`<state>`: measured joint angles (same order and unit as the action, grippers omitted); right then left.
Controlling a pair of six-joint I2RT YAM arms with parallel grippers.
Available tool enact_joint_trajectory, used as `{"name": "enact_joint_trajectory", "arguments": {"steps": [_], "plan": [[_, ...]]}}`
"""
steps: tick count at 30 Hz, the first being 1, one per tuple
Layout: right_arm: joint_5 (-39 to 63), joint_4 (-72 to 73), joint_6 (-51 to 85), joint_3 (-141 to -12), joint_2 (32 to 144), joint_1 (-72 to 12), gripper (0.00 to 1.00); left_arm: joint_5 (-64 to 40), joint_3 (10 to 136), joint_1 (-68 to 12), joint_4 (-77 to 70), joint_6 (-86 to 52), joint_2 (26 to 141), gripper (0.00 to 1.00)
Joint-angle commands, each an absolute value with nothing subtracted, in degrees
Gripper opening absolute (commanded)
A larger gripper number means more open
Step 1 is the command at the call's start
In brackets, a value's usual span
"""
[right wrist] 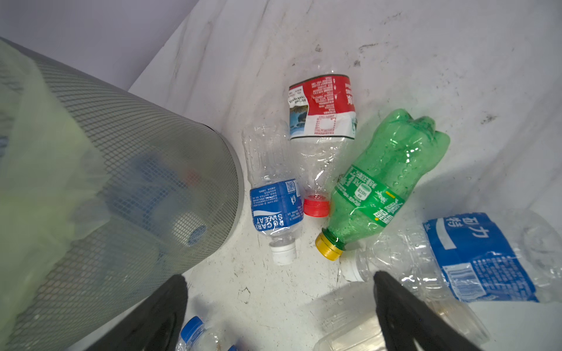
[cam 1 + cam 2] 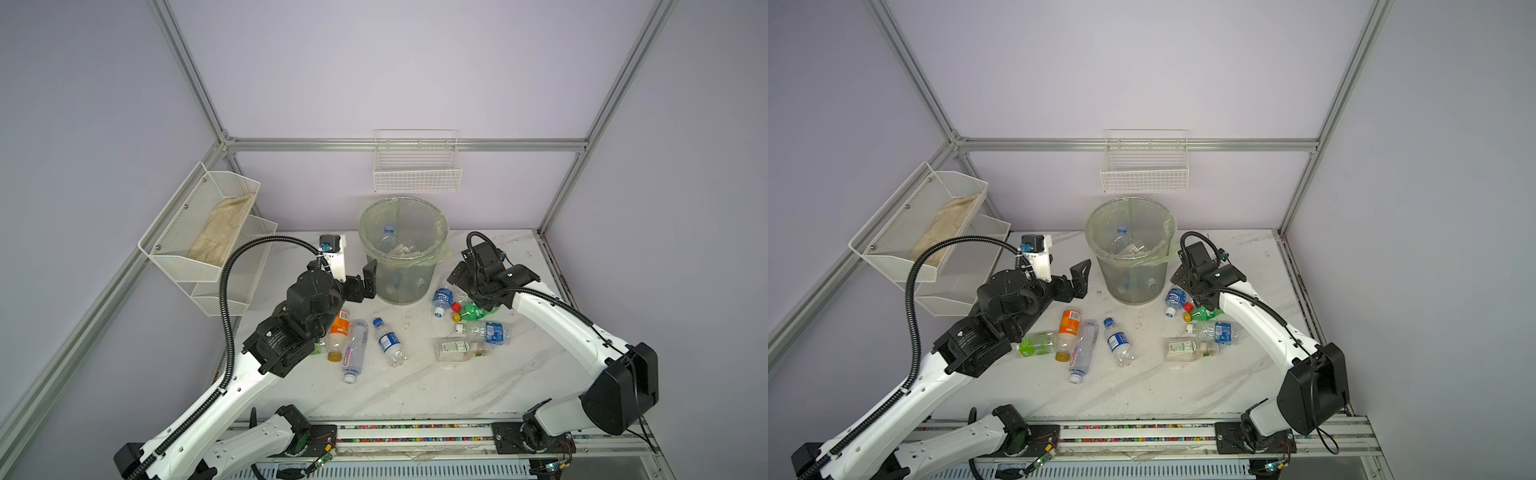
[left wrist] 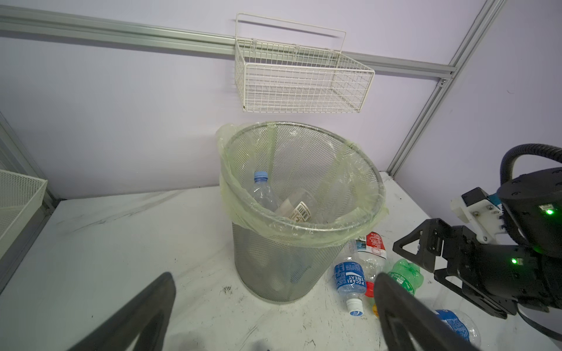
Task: Throw the plastic bottles in the bin
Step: Pick up the plastic bottle from the middle-right of the table.
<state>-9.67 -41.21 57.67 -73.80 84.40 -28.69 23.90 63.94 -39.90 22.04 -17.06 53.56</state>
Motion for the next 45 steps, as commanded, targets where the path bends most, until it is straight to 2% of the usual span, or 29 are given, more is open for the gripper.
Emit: {"name": "enact_joint_trajectory", "arguments": {"steps": [1, 6, 17, 27, 35, 45], "plan": [[-5.91, -43.41, 63.08, -72.16, 85.9, -27.24, 0.97, 23.91, 59.82, -40.31, 21.83, -20.83, 50.94, 1.0], [0.05, -43.19, 68.59, -68.68, 87.49, -24.25, 0.97, 24.17, 55.53, -40.54, 22.63, -23.82, 47.79, 1.0], [3.04, -42.78, 75.06, -66.56, 91.32, -21.64, 0.96, 24.87, 52.09, -41.48, 24.61, -26.18, 44.61, 1.0], [4.13, -42.65, 78.87, -64.63, 91.04, -21.06, 0.93, 25.47, 50.39, -41.91, 25.27, -27.07, 43.0, 1.0], [1.25, -43.08, 79.04, -65.39, 92.05, -19.48, 0.92, 25.58, 49.91, -42.03, 25.57, -27.16, 42.71, 1.0], [-0.78, -42.57, 75.03, -66.93, 94.52, -13.57, 0.74, 26.1, 49.79, -42.01, 25.67, -26.98, 42.63, 1.0]]}}
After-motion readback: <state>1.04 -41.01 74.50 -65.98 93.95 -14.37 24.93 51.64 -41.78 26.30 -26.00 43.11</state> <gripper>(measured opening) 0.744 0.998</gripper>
